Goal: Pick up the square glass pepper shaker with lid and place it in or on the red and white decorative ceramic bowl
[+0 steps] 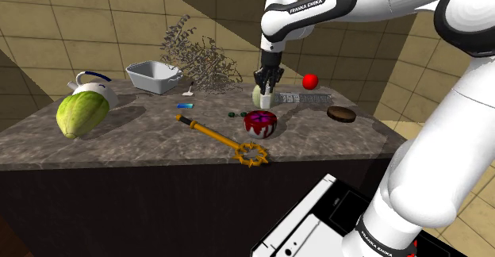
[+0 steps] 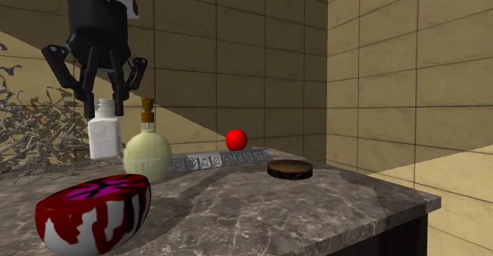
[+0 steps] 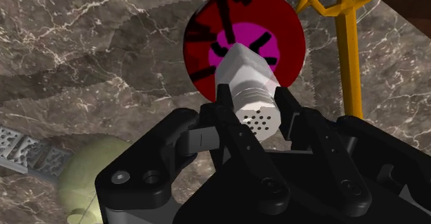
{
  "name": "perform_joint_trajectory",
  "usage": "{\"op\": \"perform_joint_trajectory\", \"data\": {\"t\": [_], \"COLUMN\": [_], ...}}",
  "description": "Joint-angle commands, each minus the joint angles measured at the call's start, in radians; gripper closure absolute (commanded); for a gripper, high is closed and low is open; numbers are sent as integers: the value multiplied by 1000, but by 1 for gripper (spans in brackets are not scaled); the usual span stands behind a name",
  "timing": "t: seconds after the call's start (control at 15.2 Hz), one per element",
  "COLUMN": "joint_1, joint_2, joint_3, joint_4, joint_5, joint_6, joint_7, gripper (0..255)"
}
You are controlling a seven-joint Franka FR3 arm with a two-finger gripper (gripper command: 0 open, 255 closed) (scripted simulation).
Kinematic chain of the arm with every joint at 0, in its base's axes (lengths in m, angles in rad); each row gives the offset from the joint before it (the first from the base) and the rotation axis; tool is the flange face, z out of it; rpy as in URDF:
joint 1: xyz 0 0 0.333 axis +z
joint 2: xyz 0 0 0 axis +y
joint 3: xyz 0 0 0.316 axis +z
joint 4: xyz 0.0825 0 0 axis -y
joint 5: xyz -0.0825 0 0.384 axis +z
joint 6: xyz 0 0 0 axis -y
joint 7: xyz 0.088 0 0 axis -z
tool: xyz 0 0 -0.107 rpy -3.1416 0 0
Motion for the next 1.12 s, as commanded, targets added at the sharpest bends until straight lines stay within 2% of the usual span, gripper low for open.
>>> {"op": "perform_joint_trajectory", "data": {"t": [0.0,0.4,0.92,0.99,1.06], "joint_1": [0,-1,-1,-1,-1], "joint_2": [9,28,28,28,28], "joint_3": [0,-3,-3,-3,-3], "joint_4": [-17,-82,-82,-82,-82], "joint_5": [1,3,3,3,3], "joint_6": [26,110,110,110,110], "joint_7": [1,3,3,3,3], "gripper": [255,255,255,0,0]}}
